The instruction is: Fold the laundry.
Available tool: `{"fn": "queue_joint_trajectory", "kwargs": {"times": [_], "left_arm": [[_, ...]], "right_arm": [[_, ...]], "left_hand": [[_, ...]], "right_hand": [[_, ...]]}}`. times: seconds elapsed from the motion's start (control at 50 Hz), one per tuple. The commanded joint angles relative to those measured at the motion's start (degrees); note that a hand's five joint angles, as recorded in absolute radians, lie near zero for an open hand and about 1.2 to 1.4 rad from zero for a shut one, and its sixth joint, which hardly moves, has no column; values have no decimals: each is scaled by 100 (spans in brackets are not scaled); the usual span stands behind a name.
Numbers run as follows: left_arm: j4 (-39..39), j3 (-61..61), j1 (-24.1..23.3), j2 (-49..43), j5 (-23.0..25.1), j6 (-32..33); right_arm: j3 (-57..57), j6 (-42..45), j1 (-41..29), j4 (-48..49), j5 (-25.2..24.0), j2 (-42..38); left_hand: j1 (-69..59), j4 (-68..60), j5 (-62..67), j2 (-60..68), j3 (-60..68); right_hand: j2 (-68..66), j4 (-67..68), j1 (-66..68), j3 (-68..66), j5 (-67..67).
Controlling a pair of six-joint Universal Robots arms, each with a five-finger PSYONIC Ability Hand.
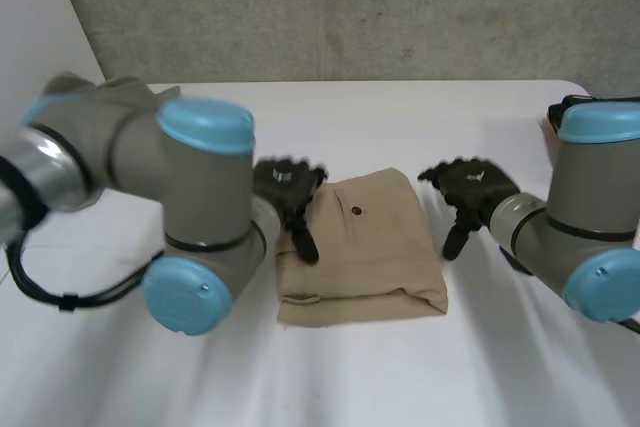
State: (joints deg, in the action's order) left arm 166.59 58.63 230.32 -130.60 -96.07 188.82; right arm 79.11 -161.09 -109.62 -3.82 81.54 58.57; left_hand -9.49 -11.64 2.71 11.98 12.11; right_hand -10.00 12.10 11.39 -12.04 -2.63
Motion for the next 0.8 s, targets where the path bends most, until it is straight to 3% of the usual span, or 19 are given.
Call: {"fn": "queue_joint_trajectory", "kwargs": {"times": [0.02,0.12,0.2,0.22,0.3,0.46,0.68,0.74,0.76,0.78,0.8], "left_arm": [[821,219,30,1229,738,-29],[1393,395,188,1695,1476,-82],[1368,465,417,1802,2504,-319],[1307,518,469,1810,2984,-476],[1236,728,531,1889,3891,-819],[1332,1159,558,2197,4079,-864],[1350,1353,514,2478,4149,-856],[1350,1388,505,2522,4158,-855],[1350,1388,505,2522,4158,-855],[1359,1397,505,2522,4158,-847],[1359,1397,505,2531,4158,-847]], "right_arm": [[1307,658,-525,1058,186,1393],[2396,676,-1174,1813,248,1544],[2758,632,-1501,2095,327,1413],[2855,614,-1623,2287,449,1194],[2926,605,-1703,2982,757,648],[2646,702,-1686,4538,907,-169],[1679,676,-1660,4662,995,-785],[1477,649,-1660,4663,977,-829],[1424,640,-1651,4654,951,-829],[1362,632,-1651,4645,934,-829],[1327,632,-1633,4654,916,-821]], "left_hand": [[-51,164,-271,-198,-211],[-51,164,-271,-198,-211],[-51,164,-271,-198,-211],[-51,164,-271,-198,-211],[-73,143,-249,-176,-190],[-51,164,-271,-198,-211],[-56,159,-266,-193,-207],[-56,159,-266,-193,-207],[-73,143,-249,-176,-190],[-56,159,-266,-193,-206],[-56,159,-266,-193,-207]], "right_hand": [[0,-210,-139,204,263],[0,-210,-139,204,263],[0,-210,-139,204,263],[0,-210,-139,204,263],[0,-210,-139,204,263],[0,-210,-139,204,263],[0,-210,-139,204,263],[-1967,1758,1828,-1764,-1704],[-3458,3249,3319,-3255,-3195],[-6964,6755,6825,-6761,-6701],[-6999,6790,6860,-6796,-6736]]}}
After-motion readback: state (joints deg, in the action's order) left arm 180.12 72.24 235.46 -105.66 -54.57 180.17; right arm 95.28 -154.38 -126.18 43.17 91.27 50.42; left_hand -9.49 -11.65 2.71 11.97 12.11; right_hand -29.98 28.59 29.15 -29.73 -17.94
